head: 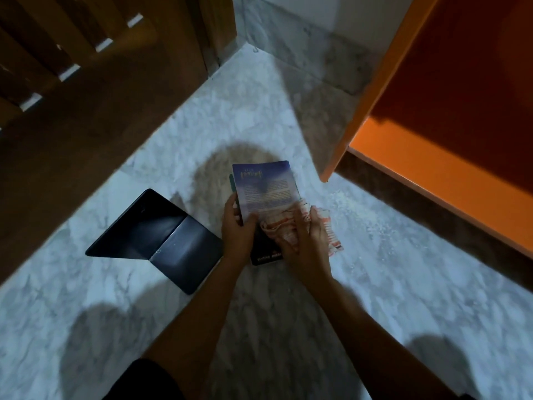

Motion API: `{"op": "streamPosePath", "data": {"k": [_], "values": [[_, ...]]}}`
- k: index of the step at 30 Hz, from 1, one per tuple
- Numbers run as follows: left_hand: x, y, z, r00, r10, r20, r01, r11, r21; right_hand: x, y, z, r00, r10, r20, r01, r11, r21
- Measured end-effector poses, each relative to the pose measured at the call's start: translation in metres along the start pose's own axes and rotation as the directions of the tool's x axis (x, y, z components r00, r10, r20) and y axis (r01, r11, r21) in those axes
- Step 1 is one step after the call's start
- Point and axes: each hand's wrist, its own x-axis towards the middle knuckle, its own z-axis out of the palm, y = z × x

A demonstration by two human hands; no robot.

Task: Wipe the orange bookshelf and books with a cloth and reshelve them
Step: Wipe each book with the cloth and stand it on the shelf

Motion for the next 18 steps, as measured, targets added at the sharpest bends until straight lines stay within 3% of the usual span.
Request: {"op": "streamPosePath", "data": {"k": [2, 7, 12, 18], "values": [[0.003, -0.001, -0.001, 0.996, -0.040, 0.076, 0.047, 0.993, -0.105, 0.002, 0.001, 0.000, 1.000, 0.005, -0.017, -0.004, 0.999, 0.033], [0.009, -0.002, 0.000, 0.985, -0.050, 0.167, 0.077, 0.984, -0.159, 0.006, 0.004, -0.002, 0.997, 0.019, -0.080, -0.009, 0.992, 0.129], [0.008, 0.005, 0.007, 0.987, -0.079, 0.142, 0.103, 0.979, -0.174, 0.013, 0.002, -0.014, 0.997, 0.068, -0.023, -0.056, 0.941, 0.334], [-0.009, 0.045, 0.013, 0.985, 0.030, 0.170, -0.007, 0.991, -0.130, 0.001, -0.037, -0.080, 0.991, -0.023, -0.131, 0.081, 0.882, 0.464]]}}
